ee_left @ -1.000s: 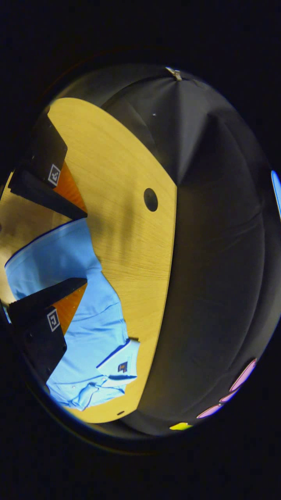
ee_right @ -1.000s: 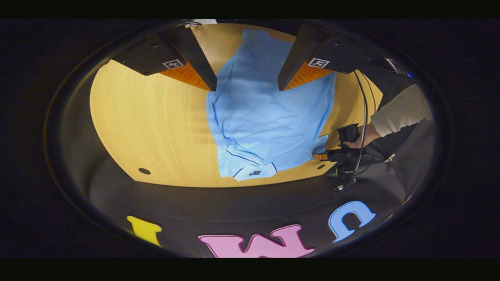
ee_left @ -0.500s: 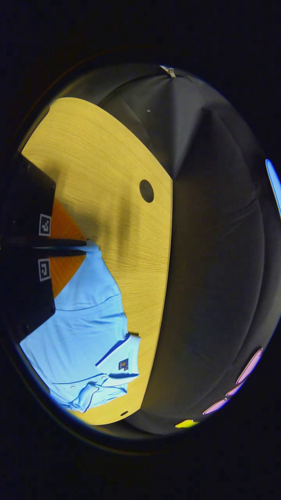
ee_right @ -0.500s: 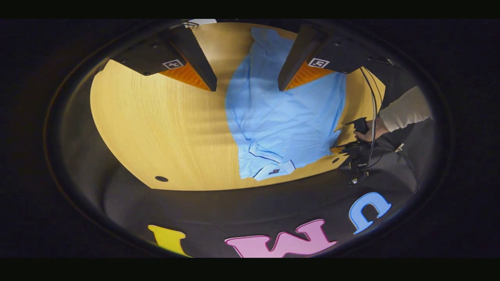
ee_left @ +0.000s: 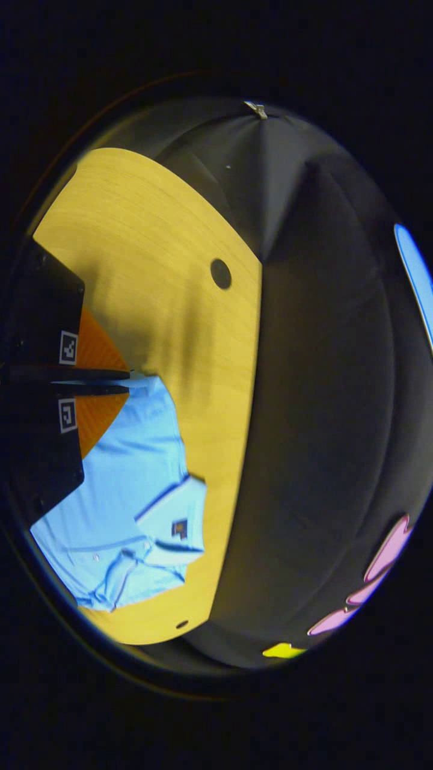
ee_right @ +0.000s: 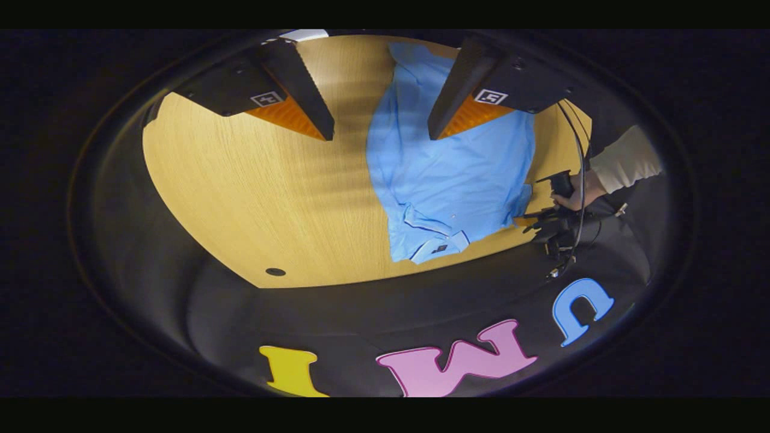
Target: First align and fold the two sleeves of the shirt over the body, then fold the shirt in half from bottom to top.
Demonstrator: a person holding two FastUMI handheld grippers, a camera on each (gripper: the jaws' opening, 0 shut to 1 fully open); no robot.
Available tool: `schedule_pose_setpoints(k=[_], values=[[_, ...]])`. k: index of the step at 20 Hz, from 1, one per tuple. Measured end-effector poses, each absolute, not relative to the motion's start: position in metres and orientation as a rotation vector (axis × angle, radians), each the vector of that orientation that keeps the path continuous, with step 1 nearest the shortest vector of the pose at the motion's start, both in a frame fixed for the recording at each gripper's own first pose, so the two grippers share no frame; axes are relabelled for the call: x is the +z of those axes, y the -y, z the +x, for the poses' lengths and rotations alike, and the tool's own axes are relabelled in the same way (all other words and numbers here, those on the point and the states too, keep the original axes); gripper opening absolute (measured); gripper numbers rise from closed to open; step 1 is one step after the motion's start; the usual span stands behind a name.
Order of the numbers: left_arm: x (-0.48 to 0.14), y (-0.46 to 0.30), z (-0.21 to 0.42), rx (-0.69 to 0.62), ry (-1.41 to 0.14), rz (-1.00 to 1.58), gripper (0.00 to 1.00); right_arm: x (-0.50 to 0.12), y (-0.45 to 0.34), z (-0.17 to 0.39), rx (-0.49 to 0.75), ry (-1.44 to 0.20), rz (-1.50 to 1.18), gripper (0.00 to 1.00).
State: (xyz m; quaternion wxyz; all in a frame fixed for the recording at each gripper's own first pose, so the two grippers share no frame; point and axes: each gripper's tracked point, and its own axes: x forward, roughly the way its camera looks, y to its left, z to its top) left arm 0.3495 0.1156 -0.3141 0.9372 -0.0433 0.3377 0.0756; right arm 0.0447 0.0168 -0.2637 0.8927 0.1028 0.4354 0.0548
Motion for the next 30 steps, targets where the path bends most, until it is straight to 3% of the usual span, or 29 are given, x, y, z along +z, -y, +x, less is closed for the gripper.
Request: schedule_pose_setpoints(k=[10,11,14,19,30], values=[[-0.266,0.059,0.329,-0.146,-0.655,-0.180,0.05,-0.253,-0.003,0.011,0.067,-0.871,0.248,0.98],[-0.268,0.063,0.325,-0.147,-0.657,-0.174,0.15,-0.251,-0.005,0.005,0.065,-0.869,0.251,0.99],[-0.264,0.060,0.310,-0.107,-0.647,-0.139,0.94,-0.247,-0.003,-0.010,0.059,-0.864,0.233,0.98],[-0.233,0.034,0.236,-0.095,-0.591,-0.096,0.97,-0.237,-0.009,-0.040,0.066,-0.856,0.232,0.98],[-0.228,-0.010,-0.031,-0.093,-0.633,-0.029,0.96,-0.262,-0.051,-0.107,0.160,-0.940,0.186,0.99]])
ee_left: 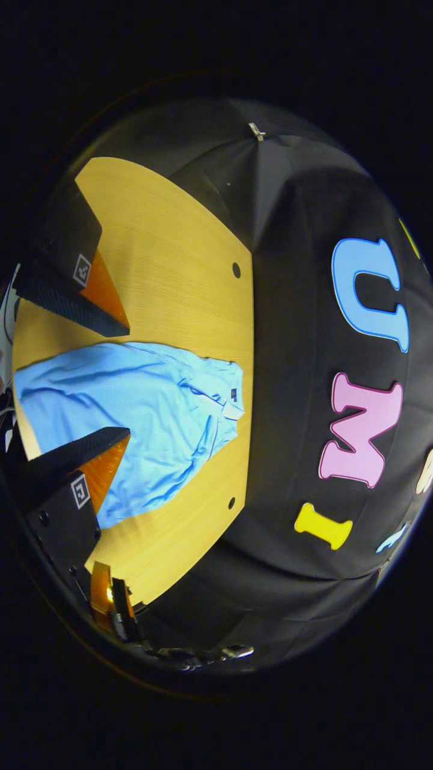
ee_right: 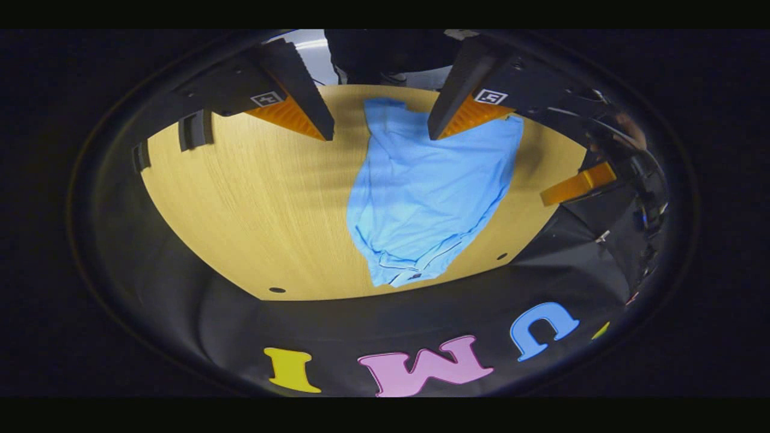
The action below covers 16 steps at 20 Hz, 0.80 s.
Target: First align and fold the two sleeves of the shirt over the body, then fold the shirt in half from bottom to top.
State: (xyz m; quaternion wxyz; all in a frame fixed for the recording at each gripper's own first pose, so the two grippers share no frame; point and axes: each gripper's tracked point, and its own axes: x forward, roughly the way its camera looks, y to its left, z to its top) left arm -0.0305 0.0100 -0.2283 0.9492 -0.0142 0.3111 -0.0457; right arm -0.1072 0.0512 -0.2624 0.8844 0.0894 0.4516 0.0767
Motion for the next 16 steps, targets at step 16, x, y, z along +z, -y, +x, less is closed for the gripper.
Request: schedule_pose_setpoints(k=[16], values=[[-0.359,-0.007,-0.090,-0.065,-0.904,0.083,0.98,-0.347,-0.073,-0.103,0.181,-1.053,0.070,0.98]])
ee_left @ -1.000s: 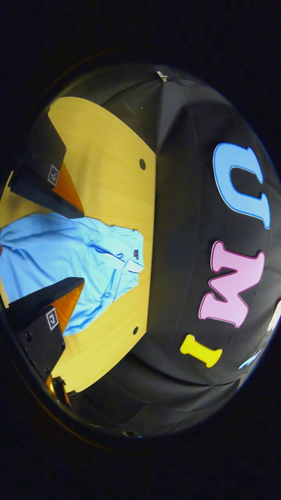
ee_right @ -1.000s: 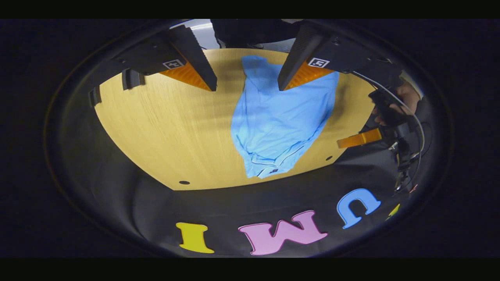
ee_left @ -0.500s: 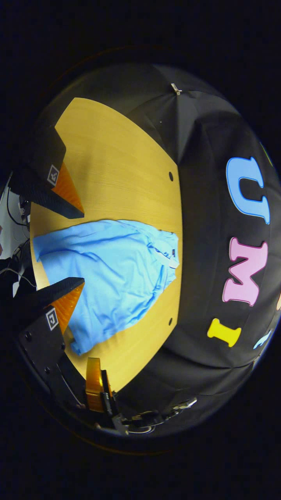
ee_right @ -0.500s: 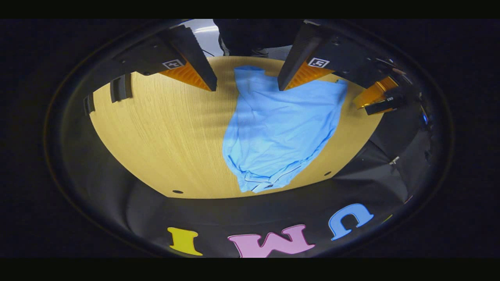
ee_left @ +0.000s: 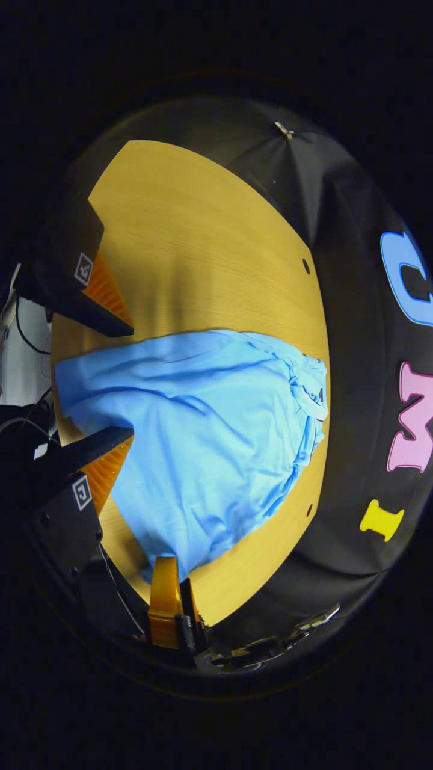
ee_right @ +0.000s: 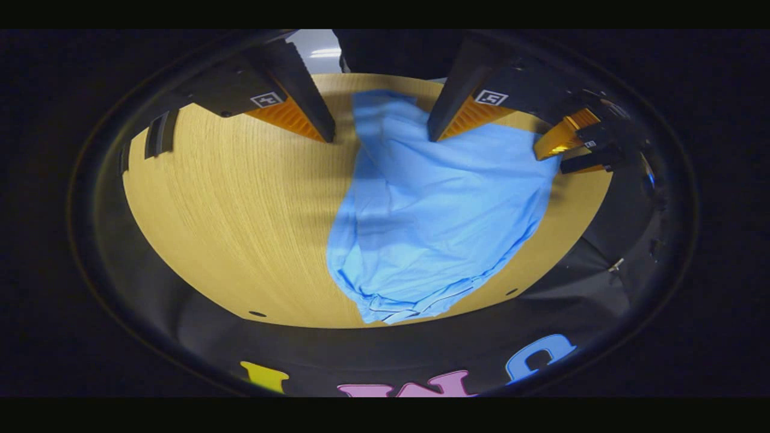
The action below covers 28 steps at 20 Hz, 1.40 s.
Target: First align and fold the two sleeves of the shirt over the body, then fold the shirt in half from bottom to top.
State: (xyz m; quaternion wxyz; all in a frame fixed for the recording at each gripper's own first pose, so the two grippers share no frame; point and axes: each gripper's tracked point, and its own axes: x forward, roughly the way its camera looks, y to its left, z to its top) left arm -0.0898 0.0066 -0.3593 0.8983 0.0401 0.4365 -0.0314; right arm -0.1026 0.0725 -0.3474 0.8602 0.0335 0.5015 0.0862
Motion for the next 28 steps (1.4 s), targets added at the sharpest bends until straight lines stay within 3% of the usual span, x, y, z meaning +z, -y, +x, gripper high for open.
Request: schedule_pose_setpoints(k=[4,7,8,9,10,12,14,16,21,22,23,28], values=[[-0.360,-0.005,-0.089,-0.059,-0.918,0.076,0.94,-0.352,-0.069,-0.104,0.189,-1.062,-0.022,0.93],[-0.361,0.007,-0.090,-0.076,-0.926,0.083,0.83,-0.354,-0.070,-0.102,0.210,-1.075,-0.071,0.73],[-0.361,0.013,-0.089,-0.090,-0.923,0.090,0.66,-0.355,-0.072,-0.101,0.220,-1.088,-0.071,0.64],[-0.362,0.017,-0.091,-0.102,-0.919,0.095,0.63,-0.355,-0.074,-0.100,0.234,-1.099,-0.075,0.58],[-0.361,0.022,-0.090,-0.110,-0.915,0.096,0.51,-0.354,-0.076,-0.100,0.246,-1.108,-0.073,0.43],[-0.363,0.027,-0.088,-0.123,-0.918,0.100,0.26,-0.354,-0.080,-0.100,0.262,-1.124,-0.063,0.26],[-0.360,0.026,-0.090,-0.124,-0.930,0.089,0.13,-0.355,-0.082,-0.099,0.269,-1.134,-0.050,0.08],[-0.359,0.025,-0.087,-0.120,-0.943,0.052,0.07,-0.354,-0.087,-0.099,0.295,-1.150,-0.017,0.07],[-0.355,0.027,-0.083,-0.117,-0.975,-0.031,0.06,-0.350,-0.084,-0.087,0.294,-1.150,0.034,0.06],[-0.353,0.027,-0.081,-0.109,-0.976,-0.038,0.06,-0.347,-0.085,-0.084,0.301,-1.148,0.031,0.12],[-0.351,0.028,-0.076,-0.103,-0.974,-0.045,0.06,-0.343,-0.085,-0.080,0.310,-1.142,0.029,0.06],[-0.303,0.029,-0.040,-0.079,-0.904,-0.118,0.06,-0.320,-0.083,-0.050,0.313,-1.111,0.050,0.06]])
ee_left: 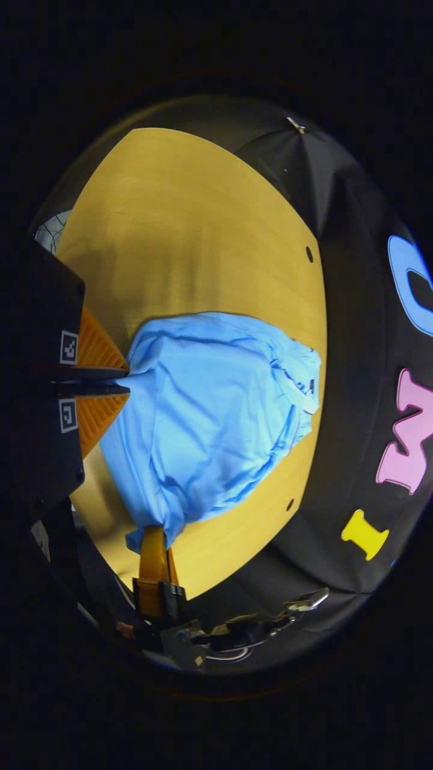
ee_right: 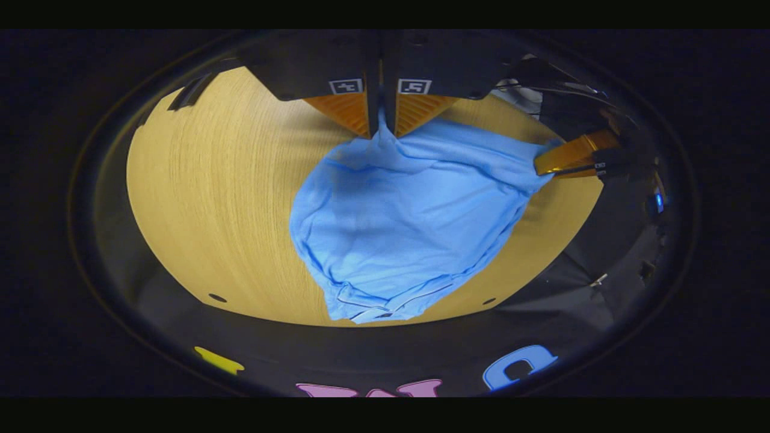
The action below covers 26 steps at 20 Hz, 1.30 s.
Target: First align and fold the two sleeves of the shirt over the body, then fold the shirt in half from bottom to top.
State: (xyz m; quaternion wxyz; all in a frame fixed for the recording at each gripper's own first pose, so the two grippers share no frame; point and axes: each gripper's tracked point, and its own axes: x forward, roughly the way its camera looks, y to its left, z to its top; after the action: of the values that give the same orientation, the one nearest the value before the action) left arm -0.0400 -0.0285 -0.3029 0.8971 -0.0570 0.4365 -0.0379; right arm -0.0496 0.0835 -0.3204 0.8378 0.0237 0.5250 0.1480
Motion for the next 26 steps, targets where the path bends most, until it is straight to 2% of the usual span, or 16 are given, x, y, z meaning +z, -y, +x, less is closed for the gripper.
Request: schedule_pose_setpoints(k=[6,15,16,17,19,20,21,22,23,26], values=[[-0.230,0.020,0.022,-0.080,-0.787,-0.123,0.06,-0.262,-0.089,0.029,0.312,-1.008,0.136,0.07],[-0.149,0.004,0.156,-0.064,-0.638,-0.048,0.06,-0.177,-0.108,0.180,0.354,-0.824,0.129,0.06],[-0.142,0.003,0.173,-0.067,-0.627,-0.032,0.06,-0.170,-0.111,0.197,0.352,-0.805,0.132,0.03],[-0.136,0.000,0.191,-0.066,-0.614,-0.014,0.06,-0.162,-0.117,0.215,0.351,-0.785,0.147,0.06],[-0.129,-0.005,0.229,-0.066,-0.590,0.016,0.06,-0.156,-0.121,0.253,0.342,-0.757,0.167,0.06],[-0.127,-0.008,0.249,-0.066,-0.578,0.025,0.06,-0.155,-0.123,0.272,0.340,-0.744,0.172,0.01],[-0.126,-0.011,0.267,-0.062,-0.567,0.033,0.06,-0.155,-0.124,0.292,0.338,-0.730,0.172,0.07],[-0.127,-0.013,0.285,-0.065,-0.561,0.034,0.06,-0.158,-0.125,0.312,0.331,-0.715,0.172,0.01],[-0.131,-0.016,0.303,-0.066,-0.556,0.033,0.06,-0.161,-0.126,0.331,0.318,-0.701,0.174,0.01],[-0.154,-0.028,0.360,-0.066,-0.551,0.022,0.06,-0.182,-0.131,0.384,0.293,-0.681,0.190,0.07]])
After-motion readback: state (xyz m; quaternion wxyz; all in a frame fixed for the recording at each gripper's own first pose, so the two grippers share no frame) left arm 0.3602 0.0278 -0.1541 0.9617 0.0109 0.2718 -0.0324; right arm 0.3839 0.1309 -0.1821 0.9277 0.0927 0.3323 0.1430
